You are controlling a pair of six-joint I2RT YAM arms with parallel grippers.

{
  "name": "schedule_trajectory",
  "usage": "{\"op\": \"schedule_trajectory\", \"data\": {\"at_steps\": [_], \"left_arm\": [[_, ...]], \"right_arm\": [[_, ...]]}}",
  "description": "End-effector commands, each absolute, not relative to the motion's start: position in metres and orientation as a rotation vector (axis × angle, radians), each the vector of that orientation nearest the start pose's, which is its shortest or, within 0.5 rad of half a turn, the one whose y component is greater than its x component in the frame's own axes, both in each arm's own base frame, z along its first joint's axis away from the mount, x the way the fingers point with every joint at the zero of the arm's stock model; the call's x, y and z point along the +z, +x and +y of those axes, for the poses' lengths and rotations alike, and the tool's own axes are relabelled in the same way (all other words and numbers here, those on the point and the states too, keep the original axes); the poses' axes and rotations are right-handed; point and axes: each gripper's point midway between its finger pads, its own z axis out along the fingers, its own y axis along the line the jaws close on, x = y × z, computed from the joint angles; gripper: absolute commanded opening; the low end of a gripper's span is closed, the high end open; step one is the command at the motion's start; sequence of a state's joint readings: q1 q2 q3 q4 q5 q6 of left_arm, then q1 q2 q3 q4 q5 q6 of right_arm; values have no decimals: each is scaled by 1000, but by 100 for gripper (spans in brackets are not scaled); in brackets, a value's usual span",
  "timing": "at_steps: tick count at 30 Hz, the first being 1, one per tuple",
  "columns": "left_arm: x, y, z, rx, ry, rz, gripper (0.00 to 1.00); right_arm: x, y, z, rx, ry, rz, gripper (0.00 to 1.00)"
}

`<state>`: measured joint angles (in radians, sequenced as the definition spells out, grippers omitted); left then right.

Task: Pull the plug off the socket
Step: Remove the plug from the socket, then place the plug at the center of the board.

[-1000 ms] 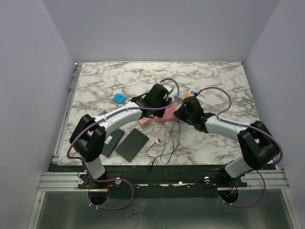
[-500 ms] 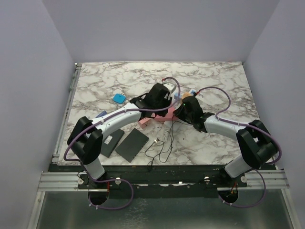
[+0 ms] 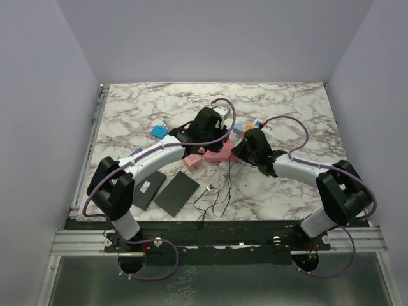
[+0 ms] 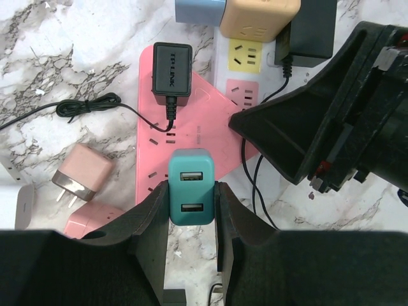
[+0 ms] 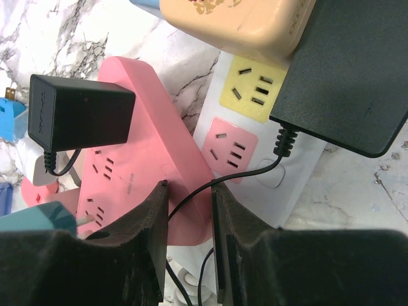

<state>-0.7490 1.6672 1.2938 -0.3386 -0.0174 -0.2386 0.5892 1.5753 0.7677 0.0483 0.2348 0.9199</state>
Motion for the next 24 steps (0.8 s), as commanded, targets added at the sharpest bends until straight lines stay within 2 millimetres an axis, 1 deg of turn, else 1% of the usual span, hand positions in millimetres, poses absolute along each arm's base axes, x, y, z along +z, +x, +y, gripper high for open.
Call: {"op": "schedule_trajectory", "data": {"at_steps": [1, 4, 6, 8, 9, 10, 11, 14, 16, 17, 19, 24], "left_arm": [[197, 345, -306, -508, 515, 2146, 0], [204, 356, -290, -513, 466, 2141, 0], [206, 364, -273, -503, 426, 2147, 0], [203, 368, -256, -514, 395, 2171, 0], [199, 371, -244, -513, 366, 2190, 0], [194, 377, -224, -503, 313, 2215, 0], [188, 378, -209, -506, 269, 2237, 0], [168, 377, -169, -512, 151, 2296, 0], [154, 371, -150, -513, 89, 2333, 0], [147, 367, -143, -510, 65, 2349, 0], [136, 360, -136, -495, 43, 2375, 0], [111, 341, -133, -495, 51, 2440, 0]], "right_arm": [[-63, 201, 131, -105, 362, 2861, 31], [-63, 201, 132, -105, 359, 2862, 31], [-62, 202, 132, -103, 360, 2860, 31], [-62, 202, 132, -103, 357, 2859, 31], [-62, 202, 132, -104, 359, 2857, 31], [-61, 202, 132, -104, 360, 2856, 31], [-61, 202, 132, -106, 363, 2855, 31], [-61, 201, 131, -106, 364, 2854, 31], [-61, 202, 132, -106, 361, 2854, 31], [-61, 202, 132, -105, 361, 2854, 31], [-61, 203, 132, -107, 355, 2856, 31], [-59, 205, 133, -111, 350, 2857, 31]]}}
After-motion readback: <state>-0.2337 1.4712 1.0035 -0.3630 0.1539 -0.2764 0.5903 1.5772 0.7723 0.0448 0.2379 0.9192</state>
